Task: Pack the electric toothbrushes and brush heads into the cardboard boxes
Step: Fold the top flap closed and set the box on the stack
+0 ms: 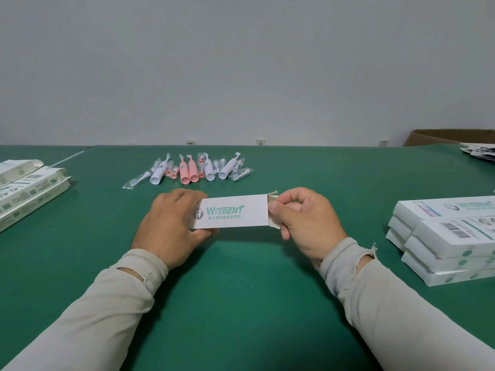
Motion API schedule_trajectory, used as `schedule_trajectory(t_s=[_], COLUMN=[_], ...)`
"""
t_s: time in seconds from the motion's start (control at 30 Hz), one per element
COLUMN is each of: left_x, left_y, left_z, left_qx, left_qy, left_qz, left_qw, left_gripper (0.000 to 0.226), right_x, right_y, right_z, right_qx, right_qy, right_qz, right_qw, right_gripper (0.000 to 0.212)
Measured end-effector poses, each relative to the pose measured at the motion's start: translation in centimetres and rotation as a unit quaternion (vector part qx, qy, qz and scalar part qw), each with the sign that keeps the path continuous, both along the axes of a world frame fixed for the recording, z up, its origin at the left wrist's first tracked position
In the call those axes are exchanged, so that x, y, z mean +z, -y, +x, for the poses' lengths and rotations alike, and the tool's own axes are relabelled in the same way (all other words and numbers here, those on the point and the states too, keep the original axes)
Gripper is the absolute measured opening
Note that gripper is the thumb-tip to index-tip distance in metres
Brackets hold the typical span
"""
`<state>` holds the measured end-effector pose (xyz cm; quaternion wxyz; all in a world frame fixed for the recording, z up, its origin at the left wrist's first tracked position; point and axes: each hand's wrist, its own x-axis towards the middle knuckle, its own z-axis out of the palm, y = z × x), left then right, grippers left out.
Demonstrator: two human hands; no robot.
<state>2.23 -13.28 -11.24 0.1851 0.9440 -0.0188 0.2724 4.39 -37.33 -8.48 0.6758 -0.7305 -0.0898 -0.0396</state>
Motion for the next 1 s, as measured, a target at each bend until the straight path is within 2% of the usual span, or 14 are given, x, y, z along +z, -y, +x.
schedule_trajectory(t_s=[0.07,0.17,0.27,0.33,0.43,0.47,0.53,0.57,0.63,0.7,0.8,0.87,0.93,1.0], left_x=[-0.1,-0.2,-0.4,-0.4,-0.3,-0.3,-0.2,-0.2,-0.1,-0.1,-0.1,-0.1,-0.1,0.0], left_y=[0.1,-0.1,-0.3,-0.4,-0.8,-0.9,-1.1,-1.1,-1.0,-0.9,-1.0,-1.0,-1.0,-1.0], left_z=[0.0,0.1,0.2,0.3,0.3,0.4,0.4,0.4,0.4,0.3,0.3,0.3,0.3,0.3], left_qx=[-0.007,-0.022,-0.035,-0.033,-0.004,0.007,0.025,0.03,0.035,0.038,0.039,0.038,0.04,0.044], left_qy=[0.0,0.002,-0.01,-0.01,-0.003,-0.004,-0.01,-0.012,-0.014,-0.015,-0.016,-0.018,-0.025,-0.027], left_qz=[-0.005,-0.008,-0.002,-0.01,-0.027,-0.026,-0.026,-0.025,-0.025,-0.027,-0.031,-0.03,-0.024,-0.023], left_qw=[1.0,1.0,0.999,0.999,1.0,1.0,0.999,0.999,0.999,0.999,0.999,0.999,0.999,0.998], left_gripper=[0.059,0.057,0.057,0.057,0.058,0.059,0.06,0.06,0.06,0.06,0.061,0.061,0.061,0.061], right_x=[0.0,0.1,0.3,0.7,1.2,1.3,0.8,0.5,0.2,0.4,1.1,0.9,0.8,0.9], right_y=[-0.1,0.2,0.9,1.4,3.1,3.9,5.4,5.8,6.0,6.2,6.1,5.6,5.3,5.4], right_z=[-0.1,-0.4,-0.6,-0.1,1.4,1.9,3.0,3.2,3.3,3.1,2.5,2.1,2.1,2.2], right_qx=[0.066,0.213,0.305,0.265,0.04,-0.039,-0.153,-0.16,-0.127,-0.101,-0.054,-0.024,-0.034,-0.079], right_qy=[-0.05,-0.164,-0.193,-0.158,-0.043,-0.006,0.048,0.051,0.013,-0.024,-0.048,-0.065,-0.051,0.007], right_qz=[0.035,0.132,0.103,0.079,0.055,0.019,-0.157,-0.245,-0.357,-0.422,-0.541,-0.586,-0.581,-0.505], right_qw=[0.996,0.954,0.927,0.948,0.997,0.999,0.974,0.955,0.925,0.901,0.838,0.808,0.811,0.859], right_gripper=[0.005,0.021,0.026,0.029,0.013,0.003,0.014,0.017,0.016,0.015,0.033,0.026,0.013,0.015])
